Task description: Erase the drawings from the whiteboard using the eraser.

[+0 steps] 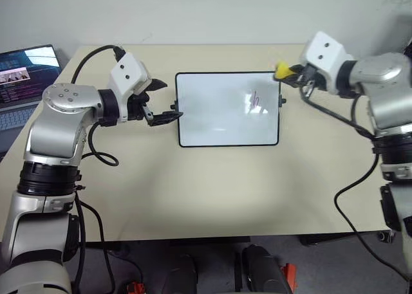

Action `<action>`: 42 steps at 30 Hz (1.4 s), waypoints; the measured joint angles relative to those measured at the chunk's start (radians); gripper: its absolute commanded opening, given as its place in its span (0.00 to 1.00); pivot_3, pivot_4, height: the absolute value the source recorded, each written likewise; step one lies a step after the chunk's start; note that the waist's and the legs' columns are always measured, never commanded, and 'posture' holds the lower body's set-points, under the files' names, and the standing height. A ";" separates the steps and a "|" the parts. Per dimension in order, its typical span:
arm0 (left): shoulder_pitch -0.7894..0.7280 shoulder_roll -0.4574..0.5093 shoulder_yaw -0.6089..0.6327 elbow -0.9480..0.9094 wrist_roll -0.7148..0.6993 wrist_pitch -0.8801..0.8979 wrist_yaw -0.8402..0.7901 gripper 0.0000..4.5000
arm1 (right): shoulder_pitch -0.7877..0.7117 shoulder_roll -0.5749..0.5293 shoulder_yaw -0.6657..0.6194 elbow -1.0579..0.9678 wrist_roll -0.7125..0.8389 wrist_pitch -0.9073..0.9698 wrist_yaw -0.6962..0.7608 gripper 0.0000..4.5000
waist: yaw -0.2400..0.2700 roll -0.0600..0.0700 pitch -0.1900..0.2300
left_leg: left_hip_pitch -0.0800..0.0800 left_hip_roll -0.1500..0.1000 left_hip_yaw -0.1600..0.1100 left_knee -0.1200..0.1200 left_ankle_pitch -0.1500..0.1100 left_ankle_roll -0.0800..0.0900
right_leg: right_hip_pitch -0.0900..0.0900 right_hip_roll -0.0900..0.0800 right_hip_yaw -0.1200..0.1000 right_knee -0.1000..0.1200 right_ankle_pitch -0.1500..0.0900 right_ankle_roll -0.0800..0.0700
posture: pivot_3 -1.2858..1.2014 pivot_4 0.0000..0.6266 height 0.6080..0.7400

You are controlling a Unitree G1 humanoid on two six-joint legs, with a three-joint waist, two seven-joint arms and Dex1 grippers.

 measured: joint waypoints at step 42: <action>0.040 0.010 -0.041 -0.096 0.012 0.051 -0.004 1.00 | -0.032 0.227 0.198 0.436 -0.288 -0.264 -0.094 0.05 | -0.017 -0.002 -0.002 | 0.021 0.002 -0.001 0.002 0.002 0.001 | 0.018 0.004 0.001 0.002 0.000 0.003 | 0.52 0.24 1.00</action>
